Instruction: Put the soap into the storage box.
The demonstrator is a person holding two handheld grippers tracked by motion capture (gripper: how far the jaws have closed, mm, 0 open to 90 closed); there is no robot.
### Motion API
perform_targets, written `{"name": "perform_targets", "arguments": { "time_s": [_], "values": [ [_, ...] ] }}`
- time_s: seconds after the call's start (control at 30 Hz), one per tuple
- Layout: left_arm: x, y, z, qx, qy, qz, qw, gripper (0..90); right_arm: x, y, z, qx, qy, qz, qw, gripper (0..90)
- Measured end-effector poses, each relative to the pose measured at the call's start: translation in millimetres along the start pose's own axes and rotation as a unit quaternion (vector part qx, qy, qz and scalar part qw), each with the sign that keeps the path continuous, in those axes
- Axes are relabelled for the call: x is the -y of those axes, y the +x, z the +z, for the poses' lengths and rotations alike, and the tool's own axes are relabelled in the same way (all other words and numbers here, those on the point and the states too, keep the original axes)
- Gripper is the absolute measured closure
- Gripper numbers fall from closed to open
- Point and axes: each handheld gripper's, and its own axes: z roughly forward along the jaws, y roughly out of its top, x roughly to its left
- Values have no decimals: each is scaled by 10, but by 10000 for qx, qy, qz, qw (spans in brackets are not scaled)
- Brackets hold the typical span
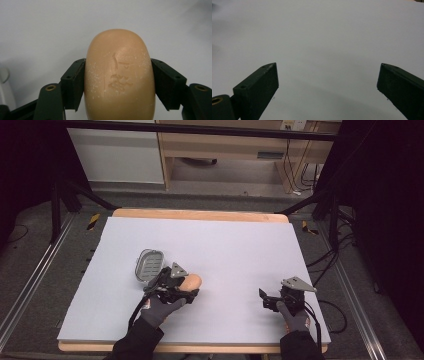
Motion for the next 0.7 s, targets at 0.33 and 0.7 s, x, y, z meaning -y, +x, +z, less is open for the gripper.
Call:
{"name": "perform_targets", "arguments": {
  "time_s": [0.33, 0.7],
  "values": [
    [100, 209, -217, -162, -131, -269, 9994, 319, 11, 5, 0, -17, 19, 1, 10000, 40],
    [115, 402, -328, -398, -211, -422, 9981, 319, 13, 13, 3, -18, 0, -26, 10000, 40]
  ]
}}
